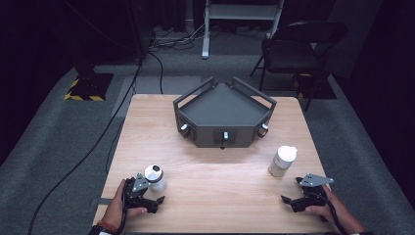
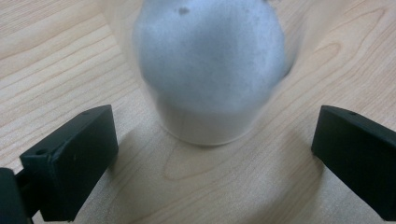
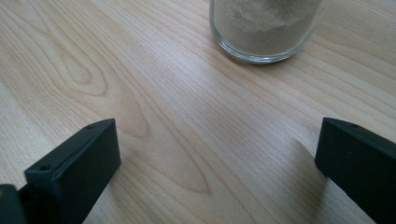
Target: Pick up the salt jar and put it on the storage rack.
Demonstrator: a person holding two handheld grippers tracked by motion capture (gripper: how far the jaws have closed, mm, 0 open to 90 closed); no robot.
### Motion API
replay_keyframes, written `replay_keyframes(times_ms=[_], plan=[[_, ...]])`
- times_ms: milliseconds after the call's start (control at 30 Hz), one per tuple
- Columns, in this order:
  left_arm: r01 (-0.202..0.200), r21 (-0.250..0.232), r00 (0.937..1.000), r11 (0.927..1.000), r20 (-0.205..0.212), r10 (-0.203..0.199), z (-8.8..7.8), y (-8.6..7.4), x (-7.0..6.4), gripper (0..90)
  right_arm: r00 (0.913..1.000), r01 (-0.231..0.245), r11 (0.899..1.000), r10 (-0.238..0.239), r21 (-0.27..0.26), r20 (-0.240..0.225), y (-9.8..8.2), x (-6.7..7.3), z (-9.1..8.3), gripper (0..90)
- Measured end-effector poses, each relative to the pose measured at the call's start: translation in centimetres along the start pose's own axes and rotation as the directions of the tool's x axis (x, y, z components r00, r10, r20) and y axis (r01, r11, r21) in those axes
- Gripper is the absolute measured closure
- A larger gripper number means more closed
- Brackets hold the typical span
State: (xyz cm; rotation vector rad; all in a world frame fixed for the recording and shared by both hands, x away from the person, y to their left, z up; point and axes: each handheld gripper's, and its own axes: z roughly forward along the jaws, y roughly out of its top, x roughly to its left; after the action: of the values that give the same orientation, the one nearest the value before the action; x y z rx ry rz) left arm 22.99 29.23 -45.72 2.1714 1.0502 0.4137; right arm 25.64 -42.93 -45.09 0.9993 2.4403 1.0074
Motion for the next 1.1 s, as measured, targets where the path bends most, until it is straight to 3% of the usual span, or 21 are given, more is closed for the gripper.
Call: replay_keyframes(times_ms=[900, 1100], plan=[[-0.005, -0.001, 1.0000, 1.0000, 0.000, 0.005, -0.12, -0.13, 0.05, 0.0, 1.0000, 0.002, 1.000, -0.002, 0.000, -0.002, 0.01, -0.05, 0.01, 0.0], [0.017, -0.001, 0.9996, 0.9999, -0.021, -0.017, -0.26, -0.23, 0.01, 0.2, 1.0000, 0.003, 1.000, -0.003, 0.000, -0.004, 0.03, -0.11, 0.02, 0.0]])
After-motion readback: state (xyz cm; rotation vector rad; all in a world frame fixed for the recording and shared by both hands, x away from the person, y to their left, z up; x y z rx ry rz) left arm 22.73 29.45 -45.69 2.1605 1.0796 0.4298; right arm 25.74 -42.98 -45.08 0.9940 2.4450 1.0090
